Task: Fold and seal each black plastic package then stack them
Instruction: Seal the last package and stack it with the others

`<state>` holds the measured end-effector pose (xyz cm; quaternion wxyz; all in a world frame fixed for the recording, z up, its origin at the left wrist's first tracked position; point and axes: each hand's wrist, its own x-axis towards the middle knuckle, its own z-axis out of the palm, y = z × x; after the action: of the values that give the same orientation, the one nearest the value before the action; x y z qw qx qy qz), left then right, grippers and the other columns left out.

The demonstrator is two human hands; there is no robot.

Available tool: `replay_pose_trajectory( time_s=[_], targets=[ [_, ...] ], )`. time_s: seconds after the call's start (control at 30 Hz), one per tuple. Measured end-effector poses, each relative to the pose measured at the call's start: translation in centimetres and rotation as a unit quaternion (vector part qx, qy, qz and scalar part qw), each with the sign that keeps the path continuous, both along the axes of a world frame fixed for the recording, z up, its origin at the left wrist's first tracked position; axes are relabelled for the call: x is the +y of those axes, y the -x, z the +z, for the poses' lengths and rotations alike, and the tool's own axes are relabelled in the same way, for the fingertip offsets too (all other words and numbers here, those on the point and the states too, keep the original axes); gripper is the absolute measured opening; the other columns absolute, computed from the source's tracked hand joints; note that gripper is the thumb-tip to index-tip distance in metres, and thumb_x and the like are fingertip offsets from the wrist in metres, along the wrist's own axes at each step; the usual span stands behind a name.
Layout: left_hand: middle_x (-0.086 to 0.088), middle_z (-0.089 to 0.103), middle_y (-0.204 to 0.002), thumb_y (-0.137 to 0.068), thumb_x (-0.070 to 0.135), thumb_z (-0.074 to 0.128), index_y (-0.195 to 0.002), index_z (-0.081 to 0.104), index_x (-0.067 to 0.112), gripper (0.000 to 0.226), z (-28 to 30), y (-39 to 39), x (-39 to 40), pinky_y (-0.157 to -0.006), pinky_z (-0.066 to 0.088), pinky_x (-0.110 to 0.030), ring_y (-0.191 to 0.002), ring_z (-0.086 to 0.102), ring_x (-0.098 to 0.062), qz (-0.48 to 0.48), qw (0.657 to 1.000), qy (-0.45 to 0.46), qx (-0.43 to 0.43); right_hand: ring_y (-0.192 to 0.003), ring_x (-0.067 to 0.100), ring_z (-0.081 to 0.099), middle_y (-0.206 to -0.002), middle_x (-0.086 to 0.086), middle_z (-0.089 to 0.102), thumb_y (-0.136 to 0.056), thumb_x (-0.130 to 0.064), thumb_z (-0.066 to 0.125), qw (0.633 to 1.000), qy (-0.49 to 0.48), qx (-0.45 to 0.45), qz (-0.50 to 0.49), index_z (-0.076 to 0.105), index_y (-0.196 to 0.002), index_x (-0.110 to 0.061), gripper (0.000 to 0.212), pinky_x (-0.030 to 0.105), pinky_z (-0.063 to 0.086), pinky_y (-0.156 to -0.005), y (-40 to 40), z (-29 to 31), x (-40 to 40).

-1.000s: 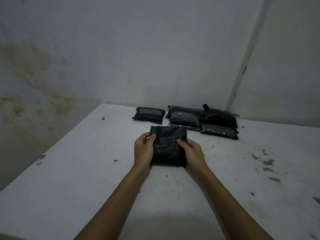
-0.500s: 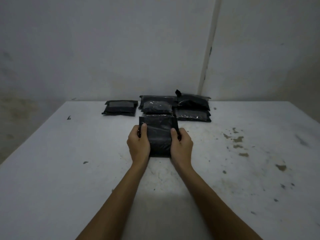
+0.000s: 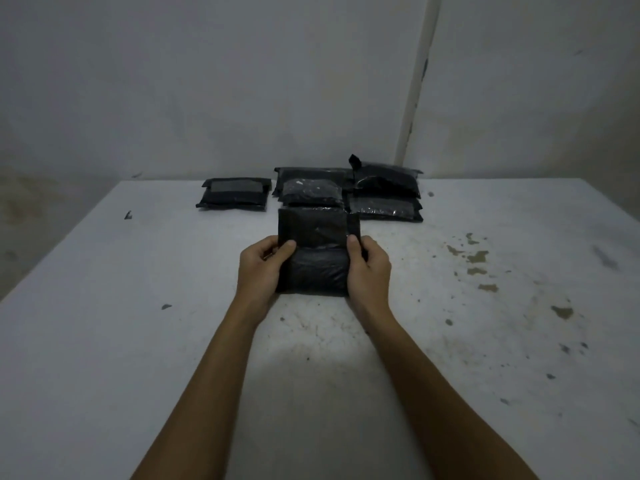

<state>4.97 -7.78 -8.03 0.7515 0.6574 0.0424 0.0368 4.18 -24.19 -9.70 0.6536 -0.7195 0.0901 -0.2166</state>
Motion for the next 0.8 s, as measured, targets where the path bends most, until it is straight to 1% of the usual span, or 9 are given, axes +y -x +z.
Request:
replay_pose_trajectory(
  time_s=[0.1,0.23,0.3,0.37,0.43,0.5,0.6,0.73,0.8],
  targets=[
    [-0.012,0.078,-0.097,-0.096,0.010,0.069,-0.100,0.076,0.003,0.011,0.3,0.0,0.2,-0.083,0.063,-0.038,-0.094,0.075,-0.024,0.006,0.998,0.058,0.024,-0.071,0.016,0.056,-0.077,0.016,0.062,-0.105,-0.027,0.056,1.000,0.009,-0.002,0.015,0.059,-0.075,-0.004,0.038,0.035,0.047,-0.067,0.0,0.2,-0.7],
    [-0.012,0.076,-0.095,-0.095,0.007,0.069,-0.096,0.075,0.001,0.008,0.0,-0.2,0.3,-0.085,0.062,-0.039,-0.092,0.073,-0.025,-0.008,0.998,0.062,0.024,-0.068,0.016,0.052,-0.076,0.023,0.059,-0.104,-0.030,0.058,1.000,0.000,0.002,0.025,0.056,-0.074,0.004,0.045,0.034,0.043,-0.066,-0.1,0.1,-1.2],
    [-0.014,0.076,-0.099,-0.096,0.009,0.069,-0.097,0.075,0.001,0.009,-0.3,-0.4,0.6,-0.087,0.061,-0.042,-0.096,0.072,-0.028,-0.010,0.998,0.059,0.023,-0.072,0.026,0.059,-0.079,0.022,0.062,-0.101,-0.035,0.061,0.998,-0.012,0.009,0.056,0.062,-0.077,0.000,0.043,0.041,0.050,-0.069,-0.2,0.0,-1.5],
    [-0.013,0.077,-0.103,-0.097,0.012,0.068,-0.100,0.075,0.004,0.011,-0.4,-0.4,1.1,-0.088,0.061,-0.042,-0.100,0.073,-0.028,-0.012,0.998,0.054,0.023,-0.087,0.038,0.067,-0.088,0.021,0.068,-0.095,-0.036,0.067,0.992,-0.045,0.023,0.117,0.068,-0.083,-0.004,0.035,0.054,0.060,-0.081,-0.3,-0.1,-2.1],
    [-0.012,0.077,-0.109,-0.099,0.009,0.065,-0.104,0.074,0.003,0.012,-0.3,-0.4,1.8,-0.090,0.060,-0.040,-0.104,0.072,-0.027,-0.045,0.997,0.052,0.018,-0.098,0.048,0.067,-0.097,0.028,0.069,-0.086,-0.033,0.073,0.982,-0.091,0.042,0.158,0.070,-0.086,-0.003,0.031,0.066,0.056,-0.087,-0.4,-0.2,-2.7],
    [-0.013,0.076,-0.112,-0.099,0.005,0.063,-0.107,0.074,0.003,0.014,-0.4,-0.5,2.8,-0.092,0.059,-0.039,-0.106,0.072,-0.028,-0.085,0.996,0.022,0.008,-0.102,0.052,0.066,-0.099,0.031,0.068,-0.083,-0.029,0.074,0.979,-0.111,0.055,0.164,0.072,-0.083,-0.004,0.024,0.070,0.054,-0.089,-0.6,-0.2,-3.4],
    [-0.015,0.076,-0.109,-0.097,0.001,0.064,-0.107,0.074,0.001,0.014,-0.7,-0.6,3.8,-0.092,0.060,-0.038,-0.106,0.071,-0.031,-0.107,0.994,-0.024,0.001,-0.101,0.045,0.070,-0.102,0.025,0.072,-0.085,-0.016,0.069,0.977,-0.114,0.072,0.168,0.076,-0.080,-0.009,0.011,0.065,0.056,-0.091,-0.5,0.0,-4.1],
    [-0.010,0.076,-0.106,-0.096,0.003,0.067,-0.110,0.076,0.005,0.016,-0.9,-0.6,4.1,-0.089,0.061,-0.033,-0.103,0.072,-0.024,-0.109,0.989,-0.098,-0.036,-0.105,0.038,0.069,-0.103,0.020,0.074,-0.093,0.005,0.058,0.976,-0.098,0.067,0.185,0.078,-0.083,-0.009,0.026,0.053,0.057,-0.097,-0.5,0.1,-4.7],
    [-0.009,0.077,-0.105,-0.095,0.000,0.068,-0.108,0.076,0.008,0.017,-1.0,-0.7,4.4,-0.089,0.061,-0.032,-0.101,0.073,-0.022,-0.108,0.988,-0.101,-0.051,-0.104,0.037,0.069,-0.101,0.020,0.074,-0.093,0.010,0.057,0.976,-0.101,0.064,0.180,0.077,-0.083,-0.007,0.029,0.047,0.058,-0.096,-0.5,0.3,-4.7]
  ],
)
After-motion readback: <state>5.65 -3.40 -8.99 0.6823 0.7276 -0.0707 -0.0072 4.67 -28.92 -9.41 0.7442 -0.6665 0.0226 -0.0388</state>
